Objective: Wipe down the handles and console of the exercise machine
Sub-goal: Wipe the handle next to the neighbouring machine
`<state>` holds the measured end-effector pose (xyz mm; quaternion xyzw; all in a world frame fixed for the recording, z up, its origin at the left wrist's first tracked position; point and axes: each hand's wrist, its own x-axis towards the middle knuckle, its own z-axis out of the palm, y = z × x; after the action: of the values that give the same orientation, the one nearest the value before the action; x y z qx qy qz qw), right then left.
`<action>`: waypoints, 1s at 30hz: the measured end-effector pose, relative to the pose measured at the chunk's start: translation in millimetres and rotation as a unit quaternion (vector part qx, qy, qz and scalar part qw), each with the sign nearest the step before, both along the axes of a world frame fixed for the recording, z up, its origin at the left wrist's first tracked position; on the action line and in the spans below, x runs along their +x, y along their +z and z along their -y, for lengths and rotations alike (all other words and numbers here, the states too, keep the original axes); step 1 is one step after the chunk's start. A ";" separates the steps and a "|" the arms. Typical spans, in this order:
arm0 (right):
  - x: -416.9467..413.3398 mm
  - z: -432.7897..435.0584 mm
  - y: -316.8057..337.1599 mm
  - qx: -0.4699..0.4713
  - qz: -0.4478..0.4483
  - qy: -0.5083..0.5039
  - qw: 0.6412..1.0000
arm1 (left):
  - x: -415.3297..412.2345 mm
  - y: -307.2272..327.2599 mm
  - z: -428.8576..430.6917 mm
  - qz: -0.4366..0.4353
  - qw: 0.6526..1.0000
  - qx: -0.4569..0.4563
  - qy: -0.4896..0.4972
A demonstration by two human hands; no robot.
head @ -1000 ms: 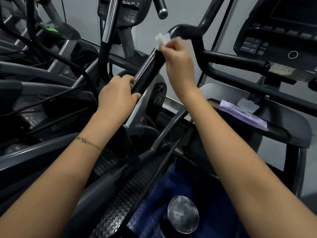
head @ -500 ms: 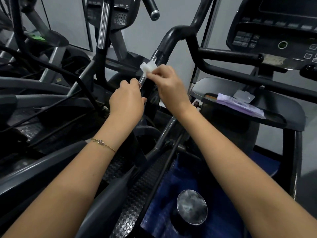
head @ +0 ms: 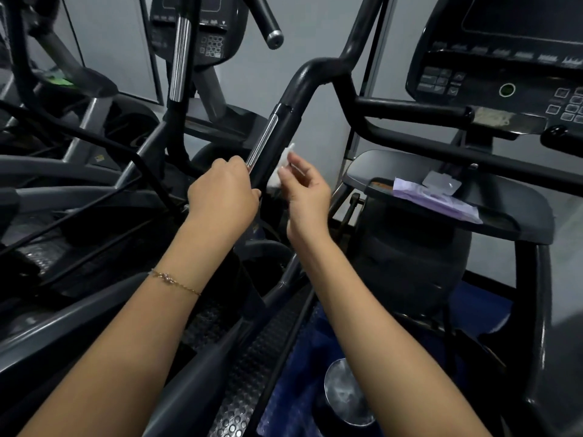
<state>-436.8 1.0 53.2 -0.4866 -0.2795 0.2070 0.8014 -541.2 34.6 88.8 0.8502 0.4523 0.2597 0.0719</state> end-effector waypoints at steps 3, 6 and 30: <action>15.2 -10.7 18.9 0.036 0.043 -0.029 0.998 | 13.1 12.5 -3.2 0.060 0.998 0.032 -0.004; 35.3 -20.6 37.1 0.061 0.073 -0.027 0.995 | 35.9 27.6 -3.0 0.107 0.991 0.077 -0.023; 102.1 -75.4 71.0 0.178 -0.167 0.136 0.960 | 139.5 85.0 -31.3 0.032 0.961 0.271 0.054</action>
<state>-334.7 76.4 124.2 -0.2519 -0.2381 0.3393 0.8745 -401.7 65.9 173.8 0.8035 0.4078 0.4027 -0.1607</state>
